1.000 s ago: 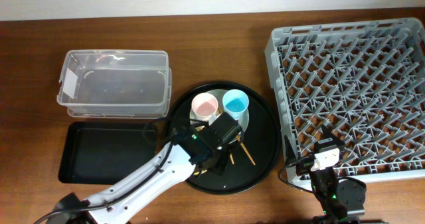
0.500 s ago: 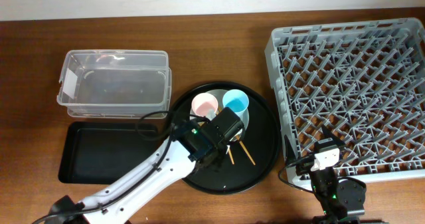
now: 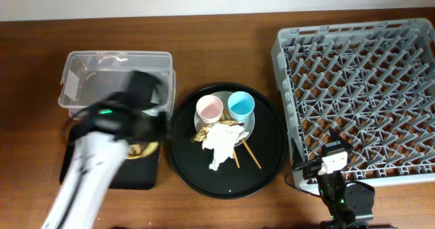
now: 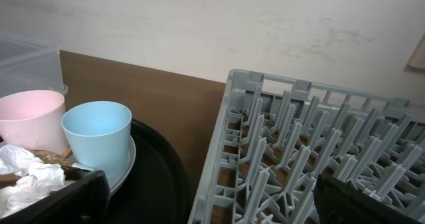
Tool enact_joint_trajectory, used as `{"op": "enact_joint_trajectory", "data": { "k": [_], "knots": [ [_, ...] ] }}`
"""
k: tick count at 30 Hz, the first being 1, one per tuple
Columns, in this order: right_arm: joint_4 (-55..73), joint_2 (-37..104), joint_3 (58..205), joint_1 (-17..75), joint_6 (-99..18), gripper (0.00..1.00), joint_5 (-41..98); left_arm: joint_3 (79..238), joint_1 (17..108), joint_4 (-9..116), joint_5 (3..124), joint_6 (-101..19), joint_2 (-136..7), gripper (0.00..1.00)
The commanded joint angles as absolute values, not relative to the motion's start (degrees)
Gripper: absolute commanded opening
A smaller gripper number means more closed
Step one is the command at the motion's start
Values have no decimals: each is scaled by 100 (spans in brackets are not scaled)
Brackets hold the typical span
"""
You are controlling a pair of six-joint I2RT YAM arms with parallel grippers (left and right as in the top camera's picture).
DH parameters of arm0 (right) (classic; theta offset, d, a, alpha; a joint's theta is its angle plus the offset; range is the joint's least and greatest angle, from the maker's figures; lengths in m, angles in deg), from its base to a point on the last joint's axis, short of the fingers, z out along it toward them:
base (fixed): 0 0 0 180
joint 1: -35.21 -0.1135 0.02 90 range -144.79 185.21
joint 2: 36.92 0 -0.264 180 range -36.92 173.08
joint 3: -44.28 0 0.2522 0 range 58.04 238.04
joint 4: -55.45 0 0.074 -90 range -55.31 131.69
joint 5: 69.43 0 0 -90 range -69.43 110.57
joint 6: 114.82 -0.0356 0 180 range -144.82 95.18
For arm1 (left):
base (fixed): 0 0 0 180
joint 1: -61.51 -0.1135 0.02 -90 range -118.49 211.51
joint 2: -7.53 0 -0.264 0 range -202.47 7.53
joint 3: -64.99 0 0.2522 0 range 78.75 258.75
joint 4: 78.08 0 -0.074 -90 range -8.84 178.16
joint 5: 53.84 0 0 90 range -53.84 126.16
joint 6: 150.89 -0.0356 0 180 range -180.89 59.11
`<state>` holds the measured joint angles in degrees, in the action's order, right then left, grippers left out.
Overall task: Sort waste into correct bins and load items into the dishwasher rack
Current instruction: 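Carry the yellow bowl left and tip scraps onto the black tray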
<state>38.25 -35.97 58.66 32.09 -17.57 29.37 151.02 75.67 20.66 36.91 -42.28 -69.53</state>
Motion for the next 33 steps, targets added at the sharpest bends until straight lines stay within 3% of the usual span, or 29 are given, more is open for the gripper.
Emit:
{"op": "enact_joint_trajectory", "data": {
  "k": [1, 8, 16, 24, 33],
  "knots": [
    [3801, -3619, 5836, 3185, -1825, 99, 2902, 15198, 6249, 2199, 5763, -5187, -6453, 0],
    [3799, -3619, 5836, 3183, -1825, 99, 2902, 14807, 3973, 2369, 8301, -6190, -6361, 0],
    [3799, -3619, 5836, 3183, -1825, 99, 2902, 13251, 1816, 3187, 10845, -6881, -6374, 0],
    [3799, -3619, 5836, 3183, -1827, 99, 2902, 11786, 789, 4758, 12436, -6936, -6387, 0],
    [3799, -3619, 5836, 3183, -1825, 99, 2902, 11612, 583, 4872, 12635, -6894, -6809, 0]
  ]
}}
